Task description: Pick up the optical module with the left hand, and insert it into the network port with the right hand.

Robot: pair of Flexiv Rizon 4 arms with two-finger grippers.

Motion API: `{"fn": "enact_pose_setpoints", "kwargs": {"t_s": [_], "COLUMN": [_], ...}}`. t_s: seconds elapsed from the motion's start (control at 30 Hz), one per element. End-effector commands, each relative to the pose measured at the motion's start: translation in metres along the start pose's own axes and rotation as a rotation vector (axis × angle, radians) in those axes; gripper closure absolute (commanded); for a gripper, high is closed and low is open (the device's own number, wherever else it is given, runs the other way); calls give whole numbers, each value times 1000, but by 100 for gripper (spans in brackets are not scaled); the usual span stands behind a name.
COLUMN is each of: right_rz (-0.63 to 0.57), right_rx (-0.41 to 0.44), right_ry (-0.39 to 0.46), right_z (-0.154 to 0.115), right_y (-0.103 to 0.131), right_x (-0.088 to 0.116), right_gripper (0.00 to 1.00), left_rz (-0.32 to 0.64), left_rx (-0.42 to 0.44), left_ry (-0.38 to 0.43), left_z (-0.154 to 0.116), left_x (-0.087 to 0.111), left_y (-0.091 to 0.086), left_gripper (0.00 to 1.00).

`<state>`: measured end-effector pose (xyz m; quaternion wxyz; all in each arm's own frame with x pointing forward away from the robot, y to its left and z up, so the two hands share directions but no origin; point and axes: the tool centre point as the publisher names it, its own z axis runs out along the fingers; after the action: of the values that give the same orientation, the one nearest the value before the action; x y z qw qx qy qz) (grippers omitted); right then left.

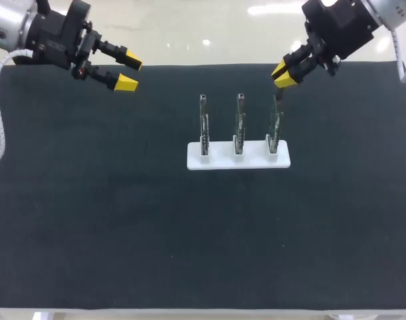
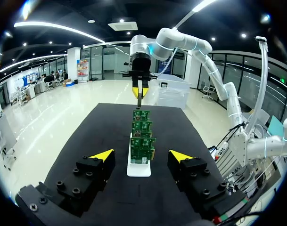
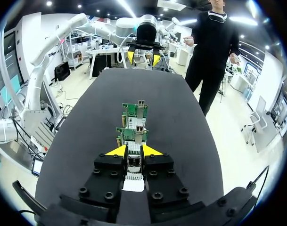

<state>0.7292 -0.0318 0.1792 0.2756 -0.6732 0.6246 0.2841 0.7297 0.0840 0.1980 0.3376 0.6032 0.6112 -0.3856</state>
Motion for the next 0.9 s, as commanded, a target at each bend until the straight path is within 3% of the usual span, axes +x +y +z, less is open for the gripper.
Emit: {"fn": "enact_pose_setpoints", "kwargs": {"t_s": [0.03,0.9], "right_rz": [-1,-8], "right_rx": [2,12], "right_ry": [-3,-8], "right_z": [3,10], "right_y": [-2,-3], "right_x": [1,7], "right_gripper": [100,100], "left_rz": [-1,-1], "left_rx": [1,1], "left_ry": [3,3], "left_z": [0,0], "left_x": [0,0], "left_y": [1,1], "left_gripper": [0,0]}}
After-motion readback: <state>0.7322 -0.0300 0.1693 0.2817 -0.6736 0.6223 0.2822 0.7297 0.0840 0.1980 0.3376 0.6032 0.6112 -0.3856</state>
